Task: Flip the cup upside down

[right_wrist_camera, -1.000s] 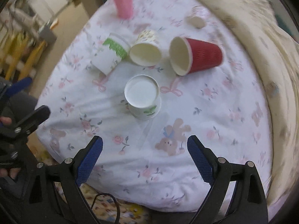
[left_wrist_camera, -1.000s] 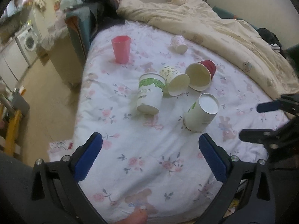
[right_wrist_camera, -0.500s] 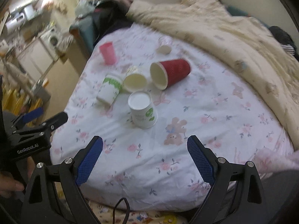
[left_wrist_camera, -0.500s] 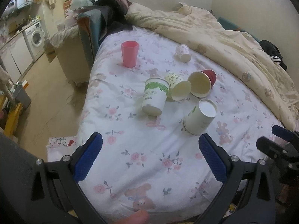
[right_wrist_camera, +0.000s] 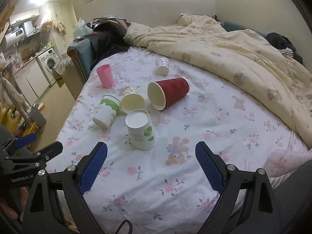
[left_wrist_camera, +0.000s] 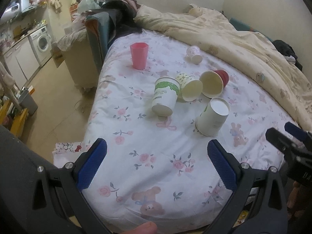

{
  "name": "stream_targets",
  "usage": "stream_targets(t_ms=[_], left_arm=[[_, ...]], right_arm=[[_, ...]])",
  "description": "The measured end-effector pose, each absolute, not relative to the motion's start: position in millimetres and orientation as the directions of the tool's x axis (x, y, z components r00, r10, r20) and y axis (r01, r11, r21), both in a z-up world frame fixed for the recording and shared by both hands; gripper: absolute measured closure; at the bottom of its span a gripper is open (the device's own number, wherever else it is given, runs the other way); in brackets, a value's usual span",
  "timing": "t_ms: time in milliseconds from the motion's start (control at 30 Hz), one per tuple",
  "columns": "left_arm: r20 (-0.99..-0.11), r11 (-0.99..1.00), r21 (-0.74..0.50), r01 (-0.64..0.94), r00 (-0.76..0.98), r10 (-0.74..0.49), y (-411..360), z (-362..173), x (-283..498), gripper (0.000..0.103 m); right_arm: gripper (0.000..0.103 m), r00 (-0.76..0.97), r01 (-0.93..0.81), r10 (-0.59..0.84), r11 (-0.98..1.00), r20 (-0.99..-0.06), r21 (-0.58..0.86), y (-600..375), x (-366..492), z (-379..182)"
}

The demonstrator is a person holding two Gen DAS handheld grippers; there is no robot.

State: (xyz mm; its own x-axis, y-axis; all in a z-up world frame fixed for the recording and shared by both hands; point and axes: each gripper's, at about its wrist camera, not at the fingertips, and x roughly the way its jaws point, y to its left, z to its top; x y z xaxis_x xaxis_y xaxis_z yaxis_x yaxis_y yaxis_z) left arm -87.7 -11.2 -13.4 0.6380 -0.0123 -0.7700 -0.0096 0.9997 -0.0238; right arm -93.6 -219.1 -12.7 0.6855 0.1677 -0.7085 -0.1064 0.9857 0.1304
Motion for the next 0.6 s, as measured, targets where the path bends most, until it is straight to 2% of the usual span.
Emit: stream_targets(t_ms=[600], left_arm=[[-0.774, 0.999, -0.044, -0.029, 0.633, -0.016, -8.0, -14.1, -87.2, 0.001]], right_arm=[[0.009, 0.691, -0.110, 0.160, 0.987, -0.705, 0.117, -215.9, -94.6, -13.2]])
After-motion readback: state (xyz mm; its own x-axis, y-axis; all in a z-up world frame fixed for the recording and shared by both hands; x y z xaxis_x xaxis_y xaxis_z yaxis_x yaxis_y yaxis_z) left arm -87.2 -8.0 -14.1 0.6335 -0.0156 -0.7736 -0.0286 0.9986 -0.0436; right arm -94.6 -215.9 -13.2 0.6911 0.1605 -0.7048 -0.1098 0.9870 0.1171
